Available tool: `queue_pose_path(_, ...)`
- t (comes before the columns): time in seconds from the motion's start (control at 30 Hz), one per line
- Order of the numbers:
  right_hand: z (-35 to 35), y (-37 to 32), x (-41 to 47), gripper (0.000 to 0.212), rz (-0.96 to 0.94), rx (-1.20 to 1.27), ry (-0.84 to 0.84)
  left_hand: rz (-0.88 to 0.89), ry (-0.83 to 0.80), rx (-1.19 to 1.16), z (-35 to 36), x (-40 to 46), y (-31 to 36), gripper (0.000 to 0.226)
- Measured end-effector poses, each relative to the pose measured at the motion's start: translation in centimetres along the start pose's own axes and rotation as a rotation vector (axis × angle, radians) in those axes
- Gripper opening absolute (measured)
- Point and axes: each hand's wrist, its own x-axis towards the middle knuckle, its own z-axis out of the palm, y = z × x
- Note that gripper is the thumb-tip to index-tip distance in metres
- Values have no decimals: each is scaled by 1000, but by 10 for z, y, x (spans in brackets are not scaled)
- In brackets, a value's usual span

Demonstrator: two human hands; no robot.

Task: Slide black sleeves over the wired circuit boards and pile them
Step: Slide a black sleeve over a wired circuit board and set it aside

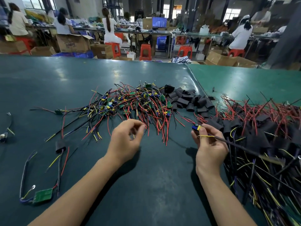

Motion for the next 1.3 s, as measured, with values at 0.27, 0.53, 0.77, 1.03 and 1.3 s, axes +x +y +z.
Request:
queue_pose_path(0.27,-2,1,9,22,-61,35,30,309,-485,389,96,104,20,30)
queue_pose_path(0.53,-2,-1,0,18,-44,0,-36,129,-633,598,178,167,3,60)
queue_pose_path(0.77,0,0,-9,19,-50,-20,-69,11,-655,519,215,181,10,79)
queue_pose_path(1.03,1,1,-7,19,-31,-5,-54,20,-770,596,249,171,22,63)
queue_pose_path(1.3,0,0,-7,18,-34,-41,-65,112,-664,536,232,146,25,34)
